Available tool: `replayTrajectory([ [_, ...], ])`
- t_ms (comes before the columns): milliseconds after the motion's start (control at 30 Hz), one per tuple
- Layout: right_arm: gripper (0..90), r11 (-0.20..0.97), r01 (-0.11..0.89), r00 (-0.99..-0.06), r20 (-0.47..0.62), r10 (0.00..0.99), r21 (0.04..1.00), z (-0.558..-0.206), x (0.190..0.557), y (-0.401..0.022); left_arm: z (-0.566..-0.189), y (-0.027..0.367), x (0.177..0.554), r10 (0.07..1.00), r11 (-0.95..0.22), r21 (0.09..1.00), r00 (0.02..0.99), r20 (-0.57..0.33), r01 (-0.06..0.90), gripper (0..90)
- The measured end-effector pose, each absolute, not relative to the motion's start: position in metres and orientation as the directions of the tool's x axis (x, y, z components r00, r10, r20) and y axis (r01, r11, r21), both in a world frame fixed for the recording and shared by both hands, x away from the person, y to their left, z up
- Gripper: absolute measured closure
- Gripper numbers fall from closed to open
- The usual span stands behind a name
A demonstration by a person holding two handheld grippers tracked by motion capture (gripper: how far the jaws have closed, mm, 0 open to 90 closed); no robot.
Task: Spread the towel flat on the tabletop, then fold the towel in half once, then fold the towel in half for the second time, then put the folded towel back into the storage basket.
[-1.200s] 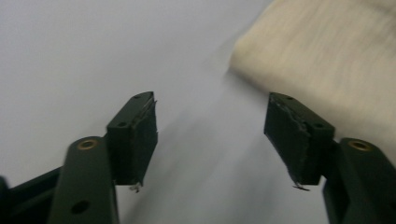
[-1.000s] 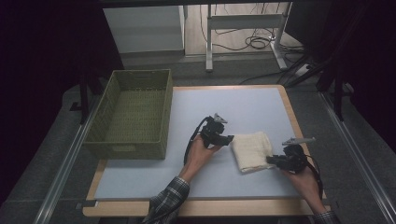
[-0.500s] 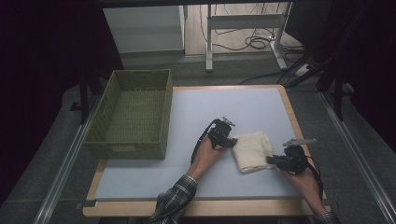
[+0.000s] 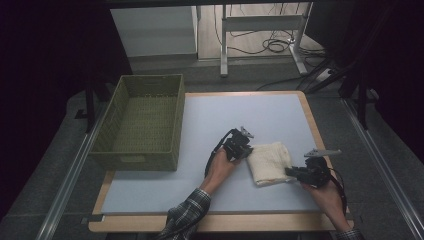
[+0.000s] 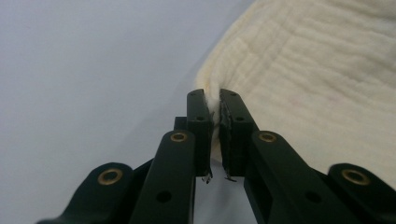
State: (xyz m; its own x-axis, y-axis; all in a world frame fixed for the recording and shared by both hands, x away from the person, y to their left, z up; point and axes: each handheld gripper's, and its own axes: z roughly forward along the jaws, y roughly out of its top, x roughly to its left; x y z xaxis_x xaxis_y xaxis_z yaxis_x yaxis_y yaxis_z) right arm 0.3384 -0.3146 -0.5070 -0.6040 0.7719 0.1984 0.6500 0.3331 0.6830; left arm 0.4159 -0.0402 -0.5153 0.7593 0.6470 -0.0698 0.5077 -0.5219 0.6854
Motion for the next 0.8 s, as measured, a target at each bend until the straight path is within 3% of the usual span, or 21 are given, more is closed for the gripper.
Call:
replayTrajectory([
  [800,82.3,0.355,0.594,-0.676,0.209,0.706,0.722,-0.483,0.344,-0.280,-0.479,0.004,0.417,0.672,-0.516,0.693,0.740,-0.037,0.504,83.7],
])
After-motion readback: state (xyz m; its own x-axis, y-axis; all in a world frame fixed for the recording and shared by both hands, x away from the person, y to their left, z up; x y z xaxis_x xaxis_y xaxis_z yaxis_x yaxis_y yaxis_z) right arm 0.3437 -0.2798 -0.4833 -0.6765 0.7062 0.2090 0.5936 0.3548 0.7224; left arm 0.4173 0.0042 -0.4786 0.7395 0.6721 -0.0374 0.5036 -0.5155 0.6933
